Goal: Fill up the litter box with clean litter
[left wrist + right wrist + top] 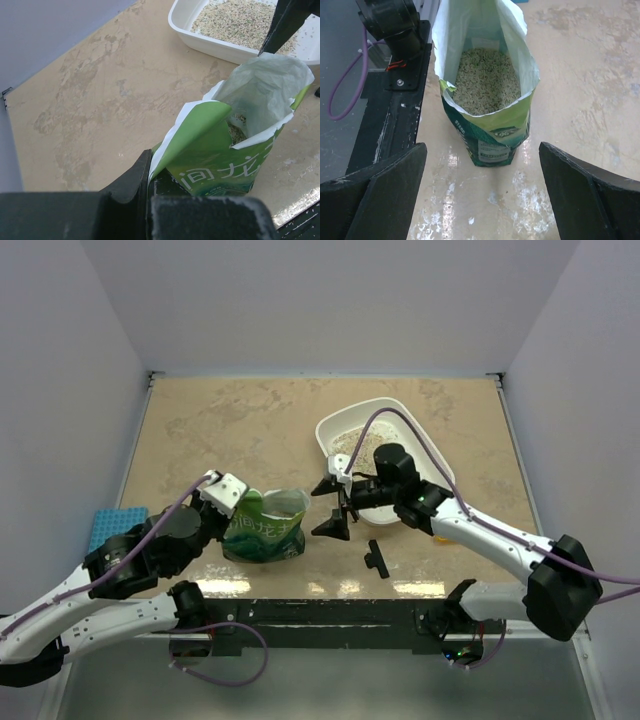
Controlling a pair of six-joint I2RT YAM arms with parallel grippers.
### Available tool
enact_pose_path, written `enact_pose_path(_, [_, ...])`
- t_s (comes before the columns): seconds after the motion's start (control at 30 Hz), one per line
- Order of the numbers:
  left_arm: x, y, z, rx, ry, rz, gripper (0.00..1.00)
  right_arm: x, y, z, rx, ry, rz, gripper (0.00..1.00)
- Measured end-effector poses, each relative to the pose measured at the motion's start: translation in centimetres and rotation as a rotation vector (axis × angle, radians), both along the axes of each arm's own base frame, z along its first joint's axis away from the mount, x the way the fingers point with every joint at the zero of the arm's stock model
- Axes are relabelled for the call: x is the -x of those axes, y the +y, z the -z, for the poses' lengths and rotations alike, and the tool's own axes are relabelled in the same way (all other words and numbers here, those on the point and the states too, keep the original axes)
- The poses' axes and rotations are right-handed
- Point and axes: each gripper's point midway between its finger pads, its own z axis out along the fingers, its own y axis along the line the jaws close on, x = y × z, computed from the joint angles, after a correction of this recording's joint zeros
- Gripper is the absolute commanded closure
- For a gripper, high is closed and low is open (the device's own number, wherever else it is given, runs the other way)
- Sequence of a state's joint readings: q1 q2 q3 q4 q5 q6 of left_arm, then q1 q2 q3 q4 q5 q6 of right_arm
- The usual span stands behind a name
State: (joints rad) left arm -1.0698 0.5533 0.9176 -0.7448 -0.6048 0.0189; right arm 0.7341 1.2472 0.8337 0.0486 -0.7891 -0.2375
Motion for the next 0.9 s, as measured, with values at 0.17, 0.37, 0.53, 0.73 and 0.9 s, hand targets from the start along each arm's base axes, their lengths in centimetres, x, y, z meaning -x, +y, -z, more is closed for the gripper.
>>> enact_pose_path(0.17, [-0.1, -0.1, 0.2, -0.001, 0.0, 0.0, 1.0, 0.0, 1.1, 0.1, -0.039, -0.011, -0.059, 0.02])
enact_pose_path(0.37, [-0.2, -0.4, 0.2, 0.003, -0.002, -0.001, 1.0, 0.3, 2.6, -1.0, -0.148, -0.005, -0.099, 0.02])
enact_pose_path(0.53, [-0.3, -0.5, 0.2, 0.002, -0.003, -0.002, 1.0, 0.9, 4.1, -1.7, -0.212, 0.024, -0.14, 0.02])
enact_pose_path(0.73, [-0.3, -0.5, 0.2, 0.004, -0.003, -0.002, 1.0, 1.3, 5.5, -1.6, -0.251, 0.069, -0.164, 0.09])
enact_pose_path(0.9, [-0.2, -0.3, 0.1, 0.006, -0.005, -0.002, 1.0, 1.2, 5.8, -1.6, -0.264, 0.094, -0.16, 0.25])
